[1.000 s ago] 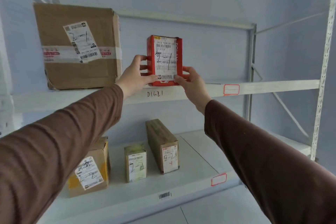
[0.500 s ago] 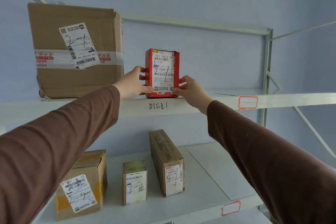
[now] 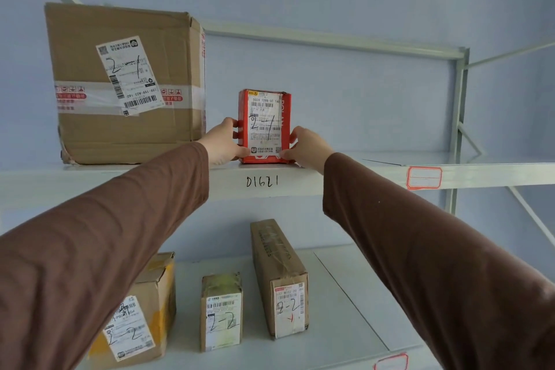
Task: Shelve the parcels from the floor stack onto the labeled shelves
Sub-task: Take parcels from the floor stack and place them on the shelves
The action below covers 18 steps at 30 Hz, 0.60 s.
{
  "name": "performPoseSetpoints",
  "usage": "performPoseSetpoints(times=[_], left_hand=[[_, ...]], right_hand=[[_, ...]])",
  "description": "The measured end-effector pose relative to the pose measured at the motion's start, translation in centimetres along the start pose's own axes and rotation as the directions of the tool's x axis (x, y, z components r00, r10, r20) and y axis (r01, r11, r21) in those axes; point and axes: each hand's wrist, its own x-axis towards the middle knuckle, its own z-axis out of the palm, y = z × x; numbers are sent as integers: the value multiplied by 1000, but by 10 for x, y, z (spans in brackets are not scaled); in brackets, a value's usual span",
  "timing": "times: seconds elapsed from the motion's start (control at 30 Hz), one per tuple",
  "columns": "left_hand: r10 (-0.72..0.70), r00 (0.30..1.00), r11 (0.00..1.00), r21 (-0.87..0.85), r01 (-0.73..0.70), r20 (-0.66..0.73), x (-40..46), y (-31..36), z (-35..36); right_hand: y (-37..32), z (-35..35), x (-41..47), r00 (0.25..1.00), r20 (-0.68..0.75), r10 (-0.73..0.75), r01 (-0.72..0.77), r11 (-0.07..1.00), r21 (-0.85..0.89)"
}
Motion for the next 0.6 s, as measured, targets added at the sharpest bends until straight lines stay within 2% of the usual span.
performPoseSetpoints(times=[0.43,0.6], left_hand=[[-47,999,998,29,47,10,9,-7,6],[-75,997,996,55,77,-36,4,-4,6]], right_hand=[[2,7,7,998,-33,56,-55,998,27],[3,7,4,996,-62,67,-64,997,46]])
